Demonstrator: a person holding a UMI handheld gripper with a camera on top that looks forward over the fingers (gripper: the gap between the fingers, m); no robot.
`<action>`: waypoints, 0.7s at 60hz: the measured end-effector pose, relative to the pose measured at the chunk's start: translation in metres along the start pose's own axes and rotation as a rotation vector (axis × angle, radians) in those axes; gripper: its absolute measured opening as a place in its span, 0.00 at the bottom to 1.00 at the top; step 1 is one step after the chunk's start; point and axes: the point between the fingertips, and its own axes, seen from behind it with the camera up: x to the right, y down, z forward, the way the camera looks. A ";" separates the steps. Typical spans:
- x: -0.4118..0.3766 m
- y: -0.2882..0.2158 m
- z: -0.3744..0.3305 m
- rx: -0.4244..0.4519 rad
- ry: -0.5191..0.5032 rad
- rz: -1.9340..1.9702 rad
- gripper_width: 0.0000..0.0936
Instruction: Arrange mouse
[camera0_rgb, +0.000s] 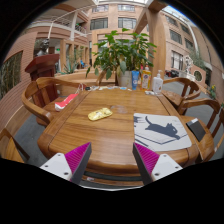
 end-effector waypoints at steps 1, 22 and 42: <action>-0.006 -0.003 0.006 -0.002 -0.010 0.004 0.91; -0.074 -0.044 0.138 -0.067 -0.050 0.016 0.91; -0.082 -0.083 0.225 -0.114 -0.007 0.037 0.91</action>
